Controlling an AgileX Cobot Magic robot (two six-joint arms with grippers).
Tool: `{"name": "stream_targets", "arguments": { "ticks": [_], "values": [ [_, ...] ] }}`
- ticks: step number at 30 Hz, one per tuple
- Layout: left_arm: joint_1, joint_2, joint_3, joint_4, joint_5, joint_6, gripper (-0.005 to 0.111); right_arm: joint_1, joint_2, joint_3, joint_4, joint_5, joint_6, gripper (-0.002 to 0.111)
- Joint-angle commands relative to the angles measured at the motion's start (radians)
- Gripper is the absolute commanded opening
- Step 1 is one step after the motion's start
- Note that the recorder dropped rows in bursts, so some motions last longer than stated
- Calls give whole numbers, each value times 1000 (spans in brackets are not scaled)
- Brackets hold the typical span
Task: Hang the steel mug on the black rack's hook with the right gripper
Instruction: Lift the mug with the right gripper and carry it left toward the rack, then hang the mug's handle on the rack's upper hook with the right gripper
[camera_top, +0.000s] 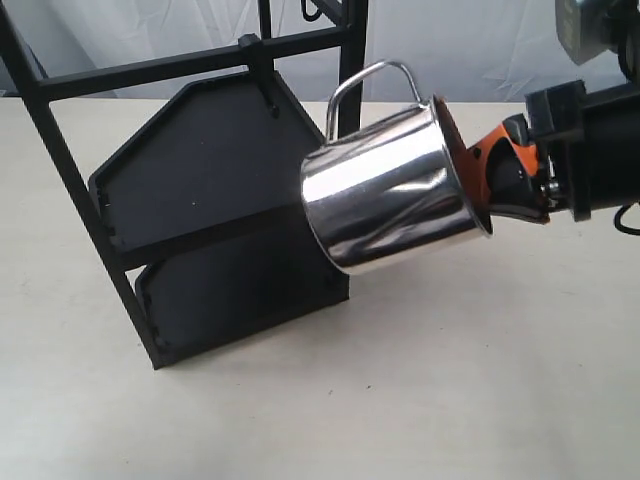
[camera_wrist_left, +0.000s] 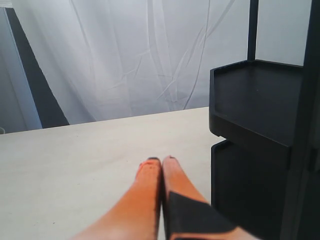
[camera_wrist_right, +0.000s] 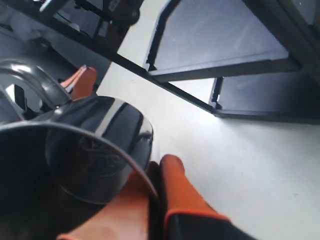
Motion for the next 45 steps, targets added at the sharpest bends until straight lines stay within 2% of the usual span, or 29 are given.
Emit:
{"name": "stream_targets", "arguments": {
  "ticks": [1, 11, 22, 35, 45],
  "values": [
    [-5, -5, 0, 1, -5, -2, 2, -3, 83, 4, 118, -5, -59, -1],
    [-5, -5, 0, 1, -5, -2, 2, 129, 220, 4, 187, -5, -111, -1],
    [-5, -5, 0, 1, -5, -2, 2, 129, 245, -48, 244, -5, -111, -1],
    [-5, -5, 0, 1, -5, -2, 2, 129, 398, -48, 290, -5, -106, -1],
    [-5, -5, 0, 1, -5, -2, 2, 129, 494, -48, 193, -84, -119, -1]
  ]
}}
